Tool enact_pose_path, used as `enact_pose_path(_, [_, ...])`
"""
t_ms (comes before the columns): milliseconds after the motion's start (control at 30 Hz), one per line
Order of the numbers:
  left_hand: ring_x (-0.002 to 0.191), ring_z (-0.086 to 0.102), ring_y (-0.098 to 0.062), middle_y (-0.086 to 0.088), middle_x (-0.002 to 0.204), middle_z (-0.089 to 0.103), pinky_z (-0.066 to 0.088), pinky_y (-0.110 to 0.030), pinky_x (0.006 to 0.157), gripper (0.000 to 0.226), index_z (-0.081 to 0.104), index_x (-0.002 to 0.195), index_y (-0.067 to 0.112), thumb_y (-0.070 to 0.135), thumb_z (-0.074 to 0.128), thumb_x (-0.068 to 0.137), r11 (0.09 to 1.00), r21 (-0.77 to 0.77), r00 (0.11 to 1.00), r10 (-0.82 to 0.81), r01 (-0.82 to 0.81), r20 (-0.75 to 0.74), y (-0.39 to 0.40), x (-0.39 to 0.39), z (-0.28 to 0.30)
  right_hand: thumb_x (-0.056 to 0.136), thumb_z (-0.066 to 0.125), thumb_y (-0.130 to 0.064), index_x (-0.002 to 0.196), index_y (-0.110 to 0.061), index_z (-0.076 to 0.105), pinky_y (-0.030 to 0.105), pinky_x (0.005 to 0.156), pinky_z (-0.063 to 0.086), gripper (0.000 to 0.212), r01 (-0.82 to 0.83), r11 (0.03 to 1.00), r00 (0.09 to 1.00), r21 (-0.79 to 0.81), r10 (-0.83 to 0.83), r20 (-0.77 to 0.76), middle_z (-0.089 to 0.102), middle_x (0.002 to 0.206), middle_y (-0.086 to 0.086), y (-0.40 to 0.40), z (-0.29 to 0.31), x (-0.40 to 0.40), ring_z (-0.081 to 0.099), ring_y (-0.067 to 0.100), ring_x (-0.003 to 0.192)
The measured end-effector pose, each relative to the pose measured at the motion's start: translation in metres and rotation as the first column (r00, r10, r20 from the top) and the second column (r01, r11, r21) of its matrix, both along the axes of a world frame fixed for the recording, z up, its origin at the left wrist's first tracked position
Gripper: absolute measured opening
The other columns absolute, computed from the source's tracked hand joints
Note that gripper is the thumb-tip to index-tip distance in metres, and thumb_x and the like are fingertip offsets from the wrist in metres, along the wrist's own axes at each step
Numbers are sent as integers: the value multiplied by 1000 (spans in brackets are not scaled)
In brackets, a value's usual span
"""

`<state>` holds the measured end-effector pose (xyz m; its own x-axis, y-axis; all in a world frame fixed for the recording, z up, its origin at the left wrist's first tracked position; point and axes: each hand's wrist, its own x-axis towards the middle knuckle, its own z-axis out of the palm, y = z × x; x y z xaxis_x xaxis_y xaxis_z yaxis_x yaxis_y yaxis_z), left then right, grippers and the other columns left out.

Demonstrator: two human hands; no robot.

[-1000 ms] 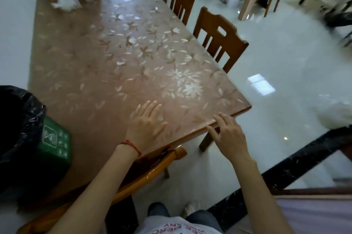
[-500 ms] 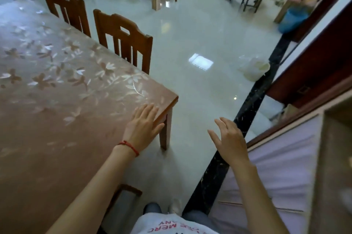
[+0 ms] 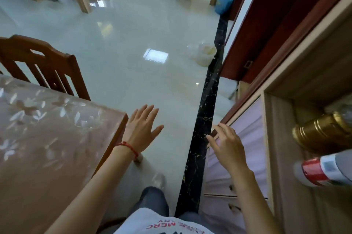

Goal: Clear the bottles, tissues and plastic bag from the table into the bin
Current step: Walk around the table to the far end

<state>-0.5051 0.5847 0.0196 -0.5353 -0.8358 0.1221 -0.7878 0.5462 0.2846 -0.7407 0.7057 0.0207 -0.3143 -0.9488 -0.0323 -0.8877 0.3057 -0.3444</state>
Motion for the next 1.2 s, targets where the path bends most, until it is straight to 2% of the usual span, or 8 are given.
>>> enact_pose_path(267, [133, 35, -34, -16, 140, 44, 25, -47, 110, 57, 43, 132, 5, 38, 55, 87, 997, -1, 997, -83, 83, 2, -90, -47, -5, 91, 51, -36, 129, -7, 49, 38, 102, 36, 47, 85, 996, 996, -5, -85, -1, 50, 135, 10, -70, -5, -36, 40, 24, 129])
enact_pose_path(433, [130, 38, -36, -19, 137, 47, 28, -49, 108, 55, 47, 129, 3, 33, 61, 85, 996, 14, 996, -89, 89, -3, -164, -72, -4, 91, 53, -34, 129, -6, 49, 39, 104, 36, 47, 119, 993, 993, 3, -119, 15, 48, 137, 13, -139, -2, -60, 40, 26, 130])
enact_pose_path(800, [123, 45, -41, -22, 129, 54, 35, -53, 102, 53, 53, 123, 0, 31, 64, 81, 997, 32, 998, -69, 69, -13, -307, -134, -1, 93, 48, -36, 132, -7, 45, 36, 108, 29, 48, 90, 996, 996, 23, -90, -4, 43, 141, 10, -286, 2, -128, 34, 23, 134])
enact_pose_path(967, [127, 42, -39, -21, 132, 51, 32, -50, 105, 53, 50, 126, 1, 27, 65, 82, 998, 49, 999, -32, 32, -6, -368, -175, -9, 94, 45, -39, 135, -12, 42, 35, 109, 27, 50, 73, 996, 997, 43, -73, 11, 39, 145, 8, -359, -5, -176, 30, 21, 136])
enact_pose_path(1200, [131, 36, -36, -19, 137, 47, 28, -47, 108, 53, 47, 129, 2, 30, 59, 86, 996, 89, 1000, 19, -17, -17, -453, -245, -2, 93, 46, -39, 134, -11, 43, 36, 108, 30, 49, 29, 999, 1000, 22, -29, 3, 41, 143, 8, -464, 5, -252, 33, 21, 135])
